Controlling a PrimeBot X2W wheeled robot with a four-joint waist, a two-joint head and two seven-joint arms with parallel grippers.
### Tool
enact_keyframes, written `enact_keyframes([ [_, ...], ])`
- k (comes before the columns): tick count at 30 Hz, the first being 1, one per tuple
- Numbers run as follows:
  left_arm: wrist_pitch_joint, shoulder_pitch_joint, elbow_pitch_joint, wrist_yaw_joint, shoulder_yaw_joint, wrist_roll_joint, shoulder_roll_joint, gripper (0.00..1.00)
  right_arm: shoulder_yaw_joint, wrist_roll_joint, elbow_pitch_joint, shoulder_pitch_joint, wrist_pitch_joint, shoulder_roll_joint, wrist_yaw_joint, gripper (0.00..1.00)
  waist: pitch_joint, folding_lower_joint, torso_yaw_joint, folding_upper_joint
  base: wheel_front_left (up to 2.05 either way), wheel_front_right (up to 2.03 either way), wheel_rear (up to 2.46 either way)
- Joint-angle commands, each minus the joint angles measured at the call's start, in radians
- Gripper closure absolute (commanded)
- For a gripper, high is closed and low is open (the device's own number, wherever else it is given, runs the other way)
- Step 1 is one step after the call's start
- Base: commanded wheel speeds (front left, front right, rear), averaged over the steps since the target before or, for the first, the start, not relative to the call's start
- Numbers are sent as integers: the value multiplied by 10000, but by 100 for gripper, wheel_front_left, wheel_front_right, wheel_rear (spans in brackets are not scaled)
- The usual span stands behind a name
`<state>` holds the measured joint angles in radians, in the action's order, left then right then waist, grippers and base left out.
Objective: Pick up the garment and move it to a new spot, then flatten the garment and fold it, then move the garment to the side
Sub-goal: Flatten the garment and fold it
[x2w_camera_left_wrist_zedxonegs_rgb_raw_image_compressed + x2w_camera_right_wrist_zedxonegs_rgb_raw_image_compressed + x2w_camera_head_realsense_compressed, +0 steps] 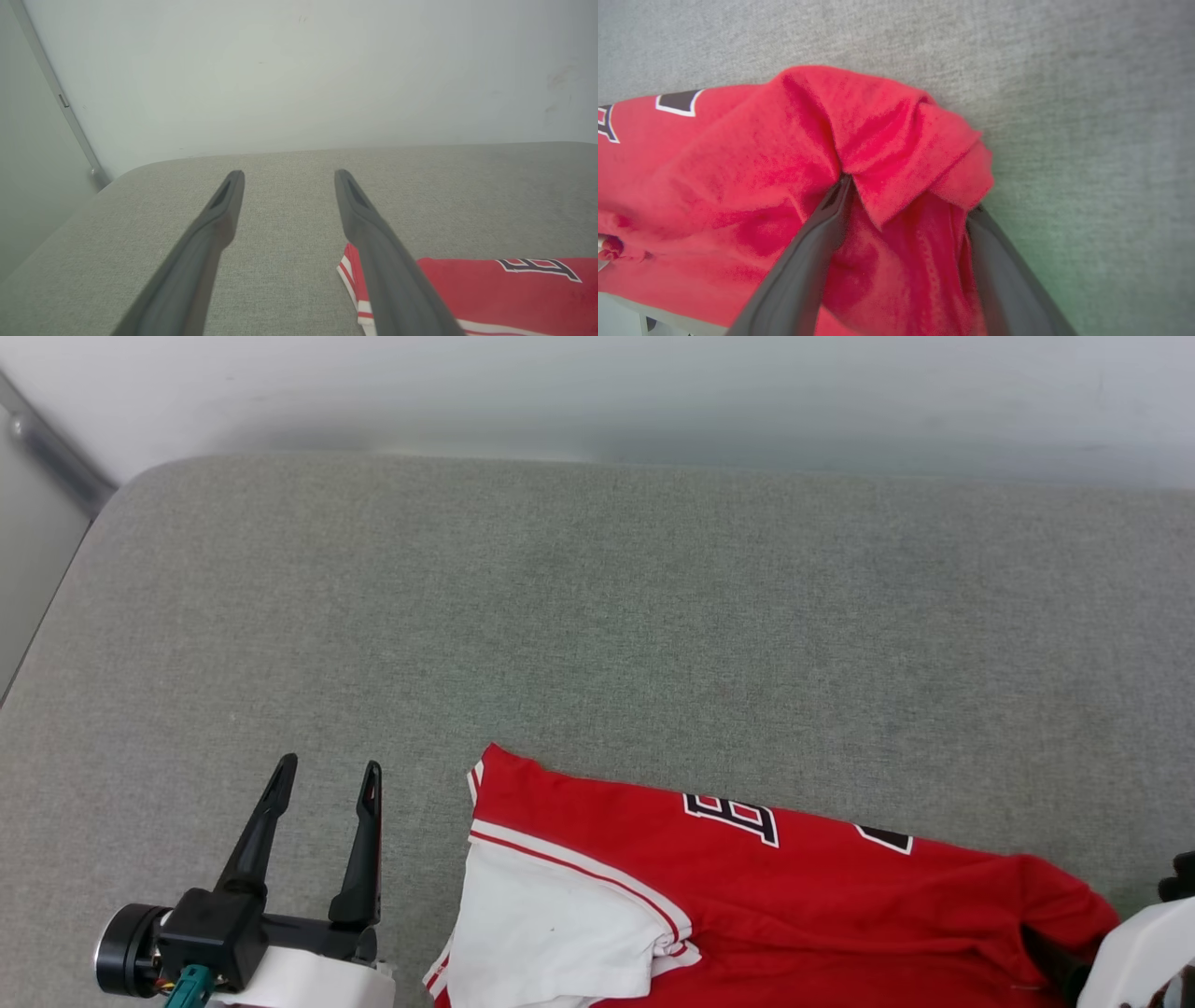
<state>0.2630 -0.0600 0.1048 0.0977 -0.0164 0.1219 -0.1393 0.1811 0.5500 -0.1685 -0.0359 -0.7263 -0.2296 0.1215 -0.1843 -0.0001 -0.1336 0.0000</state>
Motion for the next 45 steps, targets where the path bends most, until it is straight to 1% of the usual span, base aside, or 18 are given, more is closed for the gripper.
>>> enact_keyframes([
  [1, 20, -31, -25, 72, 70, -49, 73, 0, -815, 234, -383, -233, -235, 843, 165, 0, 92, 1, 44, 0, 0, 0, 0],
  [2, 20, -67, -43, 75, 86, -79, 90, 0, -823, 187, -347, -241, -128, 787, 165, 55, 140, 1, 65, 0, 0, 0, 0],
  [3, 20, -93, -53, 105, 104, -97, 107, 0, -764, 107, -325, -222, 10, 731, 164, 100, 175, 1, 88, 0, 0, 0, 0],
  [13, 21, -176, -38, 239, 306, -217, 203, 0, 194, -543, -465, 53, 982, 49, 80, 100, 382, 1, 348, 0, 0, 0, 0],
  [19, 21, -205, -22, 271, 327, -250, 279, 0, 917, -813, -576, 216, 1229, -158, 80, 100, 391, 1, 476, 0, 0, 0, 0],
  [24, 21, -150, -62, 299, 347, -309, 272, 0, 1896, -1225, -844, 503, 1614, -359, 84, 100, 414, 1, 579, 0, 0, 0, 0],
  [28, 21, -92, -113, 297, 383, -309, 206, 0, 2114, -1417, -959, 668, 1704, -351, 87, 100, 496, 1, 639, 0, 0, 0, 0],
  [33, 21, -254, -123, 310, 464, -300, 243, 0, 1656, -1361, -453, 433, 1568, -210, 89, 100, 689, 1, 763, 0, 0, 0, 0],
  [39, 21, -430, -155, 314, 436, -304, 360, 0, 903, -1074, 856, -108, 976, 168, 92, 100, 1029, 1, 859, 0, 0, 0, 0],
  [42, 21, -503, -150, 318, 437, -282, 384, 0, 452, -899, 1624, -407, 549, 481, 90, 100, 1157, 1, 871, 0, 0, 0, 0],
  [45, 21, -541, -152, 322, 408, -279, 409, 0, 2, -627, 2326, -588, 77, 975, 92, 100, 1226, 1, 844, 0, 0, 0, 0],
])
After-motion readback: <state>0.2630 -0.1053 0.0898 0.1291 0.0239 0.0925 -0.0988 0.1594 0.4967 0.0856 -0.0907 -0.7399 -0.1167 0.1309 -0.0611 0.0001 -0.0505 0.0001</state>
